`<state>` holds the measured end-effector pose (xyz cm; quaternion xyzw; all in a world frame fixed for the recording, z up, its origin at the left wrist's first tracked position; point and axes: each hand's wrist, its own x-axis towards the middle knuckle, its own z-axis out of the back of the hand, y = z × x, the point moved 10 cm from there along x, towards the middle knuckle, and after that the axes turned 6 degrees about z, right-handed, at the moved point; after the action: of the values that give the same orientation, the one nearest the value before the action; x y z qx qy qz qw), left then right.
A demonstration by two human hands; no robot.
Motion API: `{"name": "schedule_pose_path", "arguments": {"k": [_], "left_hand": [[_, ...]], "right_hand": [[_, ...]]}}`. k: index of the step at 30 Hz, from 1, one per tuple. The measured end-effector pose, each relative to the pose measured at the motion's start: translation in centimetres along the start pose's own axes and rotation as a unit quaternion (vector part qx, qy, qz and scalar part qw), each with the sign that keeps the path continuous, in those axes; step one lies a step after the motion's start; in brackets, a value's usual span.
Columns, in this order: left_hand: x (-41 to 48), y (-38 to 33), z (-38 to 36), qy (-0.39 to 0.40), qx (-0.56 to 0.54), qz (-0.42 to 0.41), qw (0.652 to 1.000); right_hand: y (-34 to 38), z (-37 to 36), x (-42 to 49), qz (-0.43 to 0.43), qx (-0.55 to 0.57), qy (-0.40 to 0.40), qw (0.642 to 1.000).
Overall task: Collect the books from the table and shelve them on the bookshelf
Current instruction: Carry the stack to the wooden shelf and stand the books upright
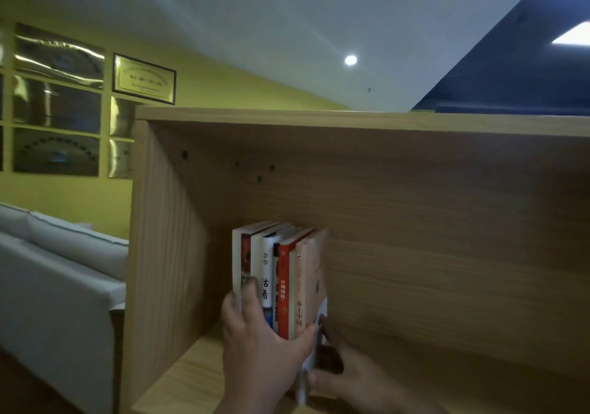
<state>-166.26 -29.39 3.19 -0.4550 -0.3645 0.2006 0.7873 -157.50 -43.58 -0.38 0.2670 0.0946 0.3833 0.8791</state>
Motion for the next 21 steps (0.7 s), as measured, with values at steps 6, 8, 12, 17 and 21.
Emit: {"name": "schedule_pose_path", "arguments": {"k": [6, 8, 12, 17, 21], "left_hand": [[0.7, 0.7, 1.3, 0.0, -0.003, -0.057, 0.998], [1.5, 1.3, 1.9, 0.012, 0.0, -0.073, 0.997], [2.6, 2.5, 2.3, 0.077, 0.021, -0.069, 0.994], [3.4, 3.2, 1.4, 0.127, 0.029, -0.057, 0.99], [4.8, 3.8, 0.9, 0.113, 0.036, -0.042, 0.992]], "right_hand": [[-0.3, -1.3, 2.4, 0.014, 0.16, -0.068, 0.985], [0.1, -1.4, 2.3, 0.015, 0.168, -0.085, 0.982], [-1.0, -1.4, 1.9, -0.035, 0.162, -0.12, 0.979], [-1.0, -1.3, 1.9, -0.063, 0.095, -0.099, 0.989], [-15.4, -3.6, 10.1, -0.11, -0.024, -0.165, 0.98]]}}
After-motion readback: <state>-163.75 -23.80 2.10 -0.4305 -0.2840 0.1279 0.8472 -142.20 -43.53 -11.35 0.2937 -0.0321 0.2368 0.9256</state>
